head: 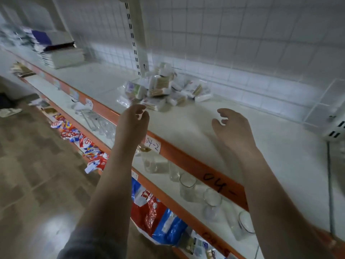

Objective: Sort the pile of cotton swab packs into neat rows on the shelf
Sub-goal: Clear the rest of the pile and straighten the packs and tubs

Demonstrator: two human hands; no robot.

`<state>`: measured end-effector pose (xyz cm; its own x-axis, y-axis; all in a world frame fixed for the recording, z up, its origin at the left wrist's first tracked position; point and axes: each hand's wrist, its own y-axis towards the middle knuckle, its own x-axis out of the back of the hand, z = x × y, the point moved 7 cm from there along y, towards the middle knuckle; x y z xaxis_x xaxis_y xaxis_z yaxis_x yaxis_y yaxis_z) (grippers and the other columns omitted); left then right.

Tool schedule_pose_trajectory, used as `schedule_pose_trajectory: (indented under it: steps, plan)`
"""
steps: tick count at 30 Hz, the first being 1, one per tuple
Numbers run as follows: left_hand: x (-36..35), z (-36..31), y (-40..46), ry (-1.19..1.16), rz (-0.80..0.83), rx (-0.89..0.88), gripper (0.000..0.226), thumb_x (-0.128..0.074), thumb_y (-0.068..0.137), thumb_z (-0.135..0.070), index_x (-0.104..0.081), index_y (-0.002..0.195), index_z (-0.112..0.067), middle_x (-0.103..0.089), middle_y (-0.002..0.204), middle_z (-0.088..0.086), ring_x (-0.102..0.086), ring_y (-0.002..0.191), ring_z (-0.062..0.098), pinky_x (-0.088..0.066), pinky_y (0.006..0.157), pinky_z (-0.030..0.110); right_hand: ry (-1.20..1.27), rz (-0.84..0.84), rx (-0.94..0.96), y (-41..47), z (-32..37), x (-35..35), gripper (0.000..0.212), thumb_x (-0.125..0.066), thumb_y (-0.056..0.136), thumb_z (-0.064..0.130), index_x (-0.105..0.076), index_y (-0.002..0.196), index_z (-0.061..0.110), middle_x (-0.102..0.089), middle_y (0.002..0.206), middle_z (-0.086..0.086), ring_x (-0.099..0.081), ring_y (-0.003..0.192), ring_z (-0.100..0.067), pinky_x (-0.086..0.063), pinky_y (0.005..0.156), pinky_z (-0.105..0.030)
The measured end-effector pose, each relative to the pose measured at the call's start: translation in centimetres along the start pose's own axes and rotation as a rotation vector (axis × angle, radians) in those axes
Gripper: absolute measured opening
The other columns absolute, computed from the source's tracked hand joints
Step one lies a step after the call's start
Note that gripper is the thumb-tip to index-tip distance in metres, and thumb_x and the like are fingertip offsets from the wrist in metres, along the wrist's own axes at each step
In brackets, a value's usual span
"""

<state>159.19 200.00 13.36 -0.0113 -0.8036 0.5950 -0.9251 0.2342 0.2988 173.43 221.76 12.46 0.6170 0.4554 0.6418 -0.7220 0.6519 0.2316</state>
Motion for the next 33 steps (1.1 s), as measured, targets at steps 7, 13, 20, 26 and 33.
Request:
schedule_pose_trajectory:
  steps: [7,13,20,26,33]
  plan:
    - [-1.2,1.1,8.1,0.027,0.004,-0.082,0.029,-0.051,0.093,-0.018,-0.063,0.118,-0.014,-0.066,0.115,0.006,-0.061,0.106,0.02,-0.04,0.083,0.022,-0.103,0.01,-0.051,5.8,2.0,-3.4,0.045,-0.052,0.092,0.025,-0.049,0.135,0.015,-0.053,0.136,-0.001,-0.051,0.122,-0.019,-0.037,0.101,-0.028]
    - [-4.0,-0.2,14.9,-0.032,0.117,-0.231,0.03,-0.049,0.091,-0.017,-0.065,0.117,-0.016,-0.067,0.111,0.0,-0.064,0.097,0.02,-0.047,0.087,0.025,-0.044,-0.125,-0.156,9.2,2.7,-4.9,0.042,-0.055,0.09,0.027,-0.052,0.131,0.019,-0.057,0.13,0.001,-0.056,0.113,-0.015,-0.042,0.087,-0.023]
    - [-7.5,-1.2,20.5,-0.053,0.312,-0.423,0.029,-0.051,0.091,-0.014,-0.064,0.116,-0.012,-0.067,0.115,0.002,-0.06,0.103,0.013,-0.035,0.082,0.011,-0.014,-0.255,-0.243,13.1,3.7,-6.1,0.038,-0.056,0.091,0.025,-0.055,0.128,0.018,-0.059,0.125,0.001,-0.057,0.108,-0.015,-0.039,0.077,-0.02]
    - [-8.4,0.0,22.2,-0.112,0.395,-0.382,0.028,-0.051,0.092,-0.016,-0.063,0.117,-0.015,-0.065,0.116,-0.002,-0.057,0.101,0.006,-0.037,0.085,0.014,0.07,-0.259,-0.35,17.2,3.0,-8.6,0.043,-0.055,0.09,0.02,-0.049,0.132,0.013,-0.063,0.108,-0.003,-0.056,0.075,-0.013,-0.04,0.064,-0.014]
    - [-8.0,1.0,21.4,-0.106,0.377,-0.349,0.029,-0.05,0.092,-0.015,-0.064,0.117,-0.017,-0.065,0.116,-0.005,-0.053,0.095,0.0,-0.032,0.079,0.007,-0.007,-0.239,-0.456,19.4,0.7,-10.2,0.049,-0.051,0.091,0.018,-0.038,0.135,0.004,-0.06,0.115,-0.01,-0.058,0.105,-0.027,-0.038,0.075,-0.023]
